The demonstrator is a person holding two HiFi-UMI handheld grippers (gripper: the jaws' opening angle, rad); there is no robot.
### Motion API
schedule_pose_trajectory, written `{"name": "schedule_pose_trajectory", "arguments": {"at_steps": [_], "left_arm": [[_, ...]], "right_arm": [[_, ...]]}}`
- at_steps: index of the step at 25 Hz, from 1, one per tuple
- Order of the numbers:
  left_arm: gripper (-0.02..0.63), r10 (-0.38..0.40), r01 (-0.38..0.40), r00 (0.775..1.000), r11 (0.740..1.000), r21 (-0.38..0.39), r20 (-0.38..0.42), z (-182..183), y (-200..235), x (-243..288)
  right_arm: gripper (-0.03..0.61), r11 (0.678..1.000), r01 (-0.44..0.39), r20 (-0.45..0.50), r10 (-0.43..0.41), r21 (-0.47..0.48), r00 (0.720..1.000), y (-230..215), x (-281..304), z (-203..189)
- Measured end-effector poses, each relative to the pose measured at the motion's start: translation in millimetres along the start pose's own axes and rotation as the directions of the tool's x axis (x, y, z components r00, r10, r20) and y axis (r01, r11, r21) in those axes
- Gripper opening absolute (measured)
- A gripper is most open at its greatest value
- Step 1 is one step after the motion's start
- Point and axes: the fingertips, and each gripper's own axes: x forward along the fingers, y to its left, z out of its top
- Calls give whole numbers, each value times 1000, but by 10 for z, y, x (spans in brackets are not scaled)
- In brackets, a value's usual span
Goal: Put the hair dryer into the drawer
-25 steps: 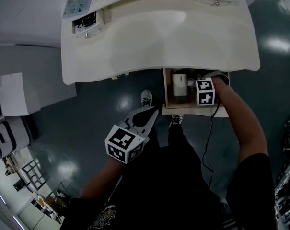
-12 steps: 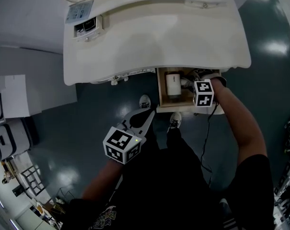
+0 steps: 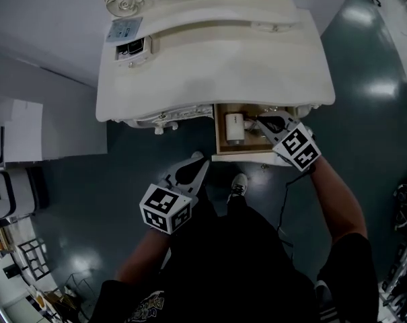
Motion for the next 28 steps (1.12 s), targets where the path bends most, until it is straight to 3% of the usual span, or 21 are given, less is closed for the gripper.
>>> {"name": "schedule_pose_trajectory", "arguments": {"at_steps": [2, 5, 11, 17, 28], "left_arm": [[3, 10, -10, 1000, 1000, -4, 12, 7, 11, -86], [3, 11, -11, 1000, 1000, -4, 28, 48, 52, -217], [3, -44, 44, 998, 999, 16, 55, 199, 157, -482], [3, -169, 167, 985, 983, 74, 25, 156, 208, -788], [3, -345, 343, 938, 936, 78, 23, 6, 322, -1312]], "right_arm": [[29, 990, 28, 110, -44, 141, 993, 23, -182, 220], [29, 948, 44, 227, -121, 316, 966, 137, -418, 486], [29, 800, 34, 341, -293, 599, 893, 505, -732, 848], [29, 750, 64, 329, -363, 658, 872, 1170, -746, 1159], [29, 694, 156, 271, -464, 702, 843, 2256, -536, 1547]]}}
